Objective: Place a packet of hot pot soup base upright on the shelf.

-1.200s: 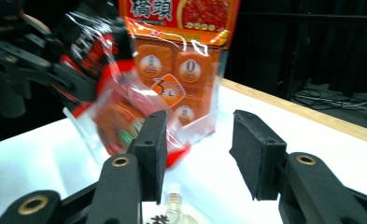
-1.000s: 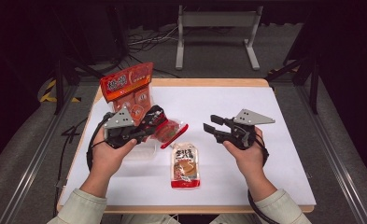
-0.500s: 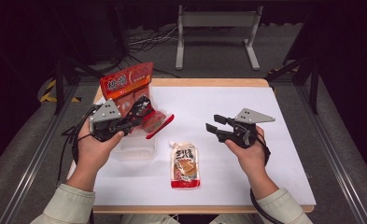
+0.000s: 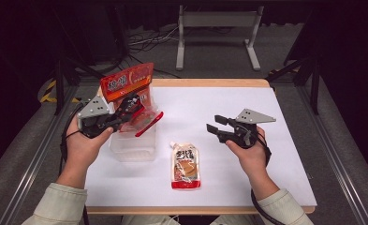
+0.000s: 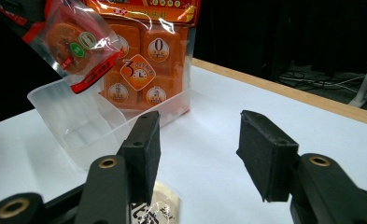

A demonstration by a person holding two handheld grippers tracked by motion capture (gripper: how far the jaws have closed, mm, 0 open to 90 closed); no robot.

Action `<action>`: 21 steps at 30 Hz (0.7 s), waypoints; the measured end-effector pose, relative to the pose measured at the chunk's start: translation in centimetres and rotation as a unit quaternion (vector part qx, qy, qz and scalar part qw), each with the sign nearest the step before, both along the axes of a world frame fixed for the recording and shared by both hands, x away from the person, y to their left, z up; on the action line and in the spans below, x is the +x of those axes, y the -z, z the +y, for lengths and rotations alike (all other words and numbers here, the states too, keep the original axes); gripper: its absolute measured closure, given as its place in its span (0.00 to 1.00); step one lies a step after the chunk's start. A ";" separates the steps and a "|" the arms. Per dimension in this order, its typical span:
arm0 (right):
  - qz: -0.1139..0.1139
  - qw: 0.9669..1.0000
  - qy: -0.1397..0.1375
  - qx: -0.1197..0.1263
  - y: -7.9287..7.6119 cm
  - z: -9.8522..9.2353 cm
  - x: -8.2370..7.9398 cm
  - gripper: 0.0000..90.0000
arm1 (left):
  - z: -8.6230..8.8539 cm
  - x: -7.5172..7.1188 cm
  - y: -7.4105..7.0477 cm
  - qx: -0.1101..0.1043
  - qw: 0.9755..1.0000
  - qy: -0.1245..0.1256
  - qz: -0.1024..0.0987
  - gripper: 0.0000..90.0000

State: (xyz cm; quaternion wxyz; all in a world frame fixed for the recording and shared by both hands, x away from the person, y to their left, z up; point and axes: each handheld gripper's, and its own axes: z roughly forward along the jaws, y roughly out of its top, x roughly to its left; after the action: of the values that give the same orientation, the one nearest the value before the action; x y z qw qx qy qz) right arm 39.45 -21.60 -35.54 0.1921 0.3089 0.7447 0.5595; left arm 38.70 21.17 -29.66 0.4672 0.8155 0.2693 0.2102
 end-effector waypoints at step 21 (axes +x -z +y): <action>0.006 1.000 0.000 0.002 0.3 0.0 0.1 0.54 | 2.3 1.0 0.8 0.054 0.999 -0.010 -0.002 0.99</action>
State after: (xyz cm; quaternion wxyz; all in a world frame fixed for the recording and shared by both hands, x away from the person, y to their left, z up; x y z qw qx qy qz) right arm 39.53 -21.64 -35.81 0.1871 0.3127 0.7444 0.5596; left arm 39.74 23.51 -30.43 0.4211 0.8364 0.2648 0.2304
